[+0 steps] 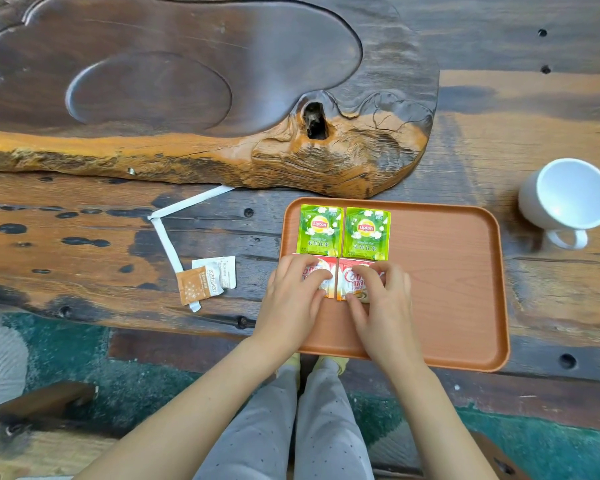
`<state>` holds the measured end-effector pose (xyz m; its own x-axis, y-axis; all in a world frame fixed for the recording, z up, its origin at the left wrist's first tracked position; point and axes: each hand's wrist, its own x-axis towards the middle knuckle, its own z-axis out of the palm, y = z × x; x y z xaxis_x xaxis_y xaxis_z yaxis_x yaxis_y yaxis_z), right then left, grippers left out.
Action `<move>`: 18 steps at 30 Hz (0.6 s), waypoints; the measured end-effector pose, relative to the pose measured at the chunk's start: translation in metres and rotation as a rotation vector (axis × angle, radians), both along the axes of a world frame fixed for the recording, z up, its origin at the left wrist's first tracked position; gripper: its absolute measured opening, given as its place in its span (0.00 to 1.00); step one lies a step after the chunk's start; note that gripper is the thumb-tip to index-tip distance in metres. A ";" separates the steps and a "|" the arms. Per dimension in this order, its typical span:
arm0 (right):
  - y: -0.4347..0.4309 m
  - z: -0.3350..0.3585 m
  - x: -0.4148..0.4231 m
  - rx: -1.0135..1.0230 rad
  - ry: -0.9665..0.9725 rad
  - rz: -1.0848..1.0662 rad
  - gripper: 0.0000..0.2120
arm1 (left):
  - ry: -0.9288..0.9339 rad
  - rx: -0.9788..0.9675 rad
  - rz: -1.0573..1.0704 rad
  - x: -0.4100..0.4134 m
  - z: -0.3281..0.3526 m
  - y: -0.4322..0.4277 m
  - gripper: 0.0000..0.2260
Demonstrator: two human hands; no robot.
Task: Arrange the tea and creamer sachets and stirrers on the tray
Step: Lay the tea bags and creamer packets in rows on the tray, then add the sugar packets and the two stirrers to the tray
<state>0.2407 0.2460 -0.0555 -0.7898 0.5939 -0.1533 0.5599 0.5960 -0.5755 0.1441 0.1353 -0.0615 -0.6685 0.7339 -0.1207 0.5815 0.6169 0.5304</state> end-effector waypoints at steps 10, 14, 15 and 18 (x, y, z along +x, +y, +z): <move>-0.006 0.016 -0.015 -0.044 0.078 -0.042 0.14 | 0.001 0.126 0.003 -0.024 0.016 -0.016 0.11; -0.034 0.026 -0.053 -0.046 0.098 0.151 0.13 | 0.067 -0.003 0.253 -0.064 0.025 -0.072 0.14; -0.045 0.026 -0.065 -0.026 0.086 0.222 0.13 | 0.049 -0.089 0.278 -0.072 0.025 -0.088 0.16; -0.080 0.015 -0.099 0.078 0.019 0.404 0.12 | -0.014 -0.289 0.256 -0.080 0.023 -0.120 0.21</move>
<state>0.1414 0.1658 -0.0405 -0.9641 0.2446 -0.1031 0.2614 0.8081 -0.5278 0.0637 0.0157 -0.0380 -0.8224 0.4776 -0.3090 0.3830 0.8666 0.3200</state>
